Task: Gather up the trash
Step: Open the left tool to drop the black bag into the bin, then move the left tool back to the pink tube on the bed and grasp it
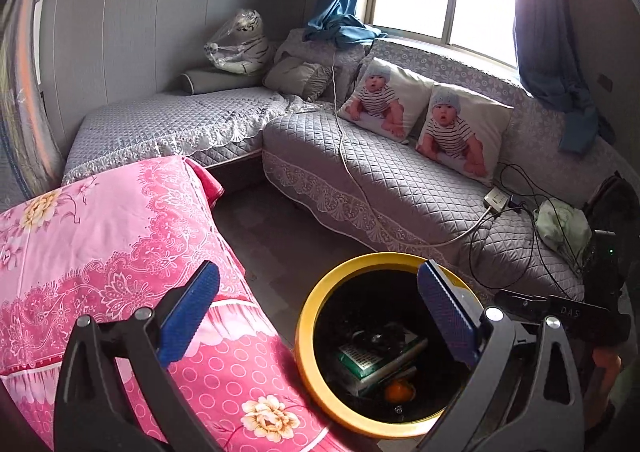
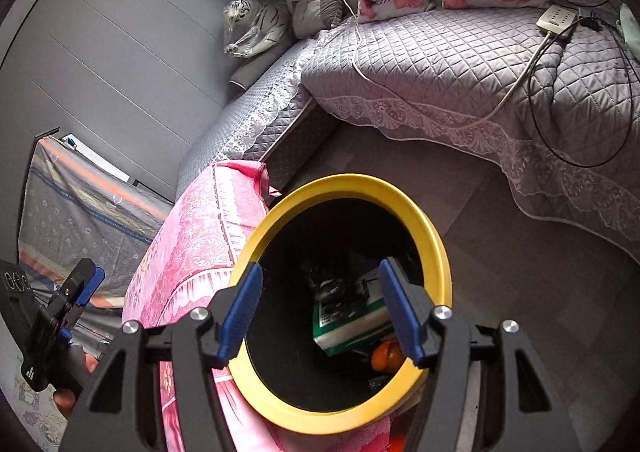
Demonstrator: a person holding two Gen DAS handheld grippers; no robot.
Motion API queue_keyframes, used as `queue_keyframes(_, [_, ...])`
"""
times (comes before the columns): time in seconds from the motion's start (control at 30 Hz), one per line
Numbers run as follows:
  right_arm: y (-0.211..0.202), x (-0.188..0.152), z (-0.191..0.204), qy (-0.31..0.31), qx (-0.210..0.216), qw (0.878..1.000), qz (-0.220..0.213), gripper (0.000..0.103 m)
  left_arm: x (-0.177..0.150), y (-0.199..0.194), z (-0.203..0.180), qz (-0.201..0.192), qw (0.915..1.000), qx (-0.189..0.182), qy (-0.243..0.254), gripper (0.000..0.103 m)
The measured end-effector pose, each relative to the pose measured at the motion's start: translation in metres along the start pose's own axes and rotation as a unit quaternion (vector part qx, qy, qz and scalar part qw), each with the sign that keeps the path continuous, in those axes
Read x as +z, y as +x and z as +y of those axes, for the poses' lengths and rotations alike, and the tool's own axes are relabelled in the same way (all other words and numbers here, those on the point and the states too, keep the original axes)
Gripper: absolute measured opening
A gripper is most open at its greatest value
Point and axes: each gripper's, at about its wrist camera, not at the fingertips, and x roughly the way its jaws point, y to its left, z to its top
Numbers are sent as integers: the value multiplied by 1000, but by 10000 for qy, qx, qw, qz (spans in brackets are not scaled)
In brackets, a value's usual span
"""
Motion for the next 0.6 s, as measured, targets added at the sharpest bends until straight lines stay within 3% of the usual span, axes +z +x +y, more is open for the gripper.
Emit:
queue_keyframes(0.17, [16,-11,36,-443,73,9988,201,58,-9,-28,33,-145,9997,48,-188,95])
queue_keyframes(0.33, [37,-34,109,-1412,434,9876,541,58,-20,-80,89,-508,9970,436,-393,95])
queue_keyframes(0.43, [57,-67,168,-2259,799,9659,983,58,-38,-115,131,-597,9928,903,-513,95])
queue_keyframes(0.6, [94,-136,262,-3593,1236,9088,1722,58,-79,-171,192,-580,9800,1740,-773,95])
